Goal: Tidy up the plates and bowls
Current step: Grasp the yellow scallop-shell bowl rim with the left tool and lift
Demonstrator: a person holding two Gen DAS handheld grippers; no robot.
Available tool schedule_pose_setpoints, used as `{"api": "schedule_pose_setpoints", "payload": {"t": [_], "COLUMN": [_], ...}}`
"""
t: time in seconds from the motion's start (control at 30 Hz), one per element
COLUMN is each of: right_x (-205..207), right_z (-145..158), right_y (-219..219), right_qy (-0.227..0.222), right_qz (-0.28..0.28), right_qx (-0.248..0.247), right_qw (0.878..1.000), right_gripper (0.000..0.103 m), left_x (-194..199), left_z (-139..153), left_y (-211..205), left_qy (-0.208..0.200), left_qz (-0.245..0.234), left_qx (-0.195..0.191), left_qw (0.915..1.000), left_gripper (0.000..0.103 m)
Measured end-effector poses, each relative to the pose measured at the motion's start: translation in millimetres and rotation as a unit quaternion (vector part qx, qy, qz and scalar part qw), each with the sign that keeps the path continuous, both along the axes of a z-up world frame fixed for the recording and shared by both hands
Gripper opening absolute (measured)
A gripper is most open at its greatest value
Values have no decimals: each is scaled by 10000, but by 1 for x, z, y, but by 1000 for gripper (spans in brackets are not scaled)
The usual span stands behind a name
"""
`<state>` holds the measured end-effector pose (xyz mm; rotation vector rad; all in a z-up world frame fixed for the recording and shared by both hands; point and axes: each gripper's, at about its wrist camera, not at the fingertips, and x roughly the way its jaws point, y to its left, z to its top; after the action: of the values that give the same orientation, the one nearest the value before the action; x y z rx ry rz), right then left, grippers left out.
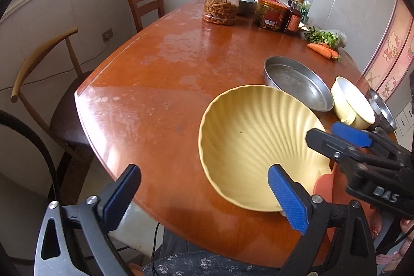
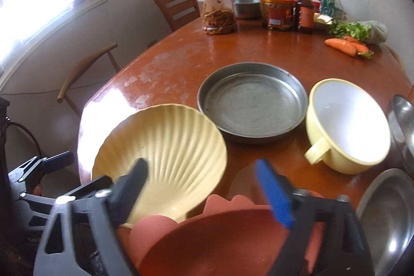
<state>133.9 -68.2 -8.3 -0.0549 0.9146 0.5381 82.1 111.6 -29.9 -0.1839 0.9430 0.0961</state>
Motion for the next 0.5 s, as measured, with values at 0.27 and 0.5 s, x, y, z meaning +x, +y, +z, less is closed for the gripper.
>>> {"api": "schedule_pose_setpoints", "payload": {"t": [0.27,0.5], "right_x": [2,1], "right_z": [-4,-3], "right_y": [9,18], "right_qy": [-86,-275], "right_qz": [136,222], "right_qx": [-176,-299], "right_qw": [9997,9989], "right_gripper": [40,30], "left_x": [7,8], "left_z": [-10,-9], "left_y": [-4,-5], "left_qy": [171,112], "left_qz": [-100,-118], "left_qx": [-43,-109], "left_qw": [9998,9998], "left_gripper": [52,47]}}
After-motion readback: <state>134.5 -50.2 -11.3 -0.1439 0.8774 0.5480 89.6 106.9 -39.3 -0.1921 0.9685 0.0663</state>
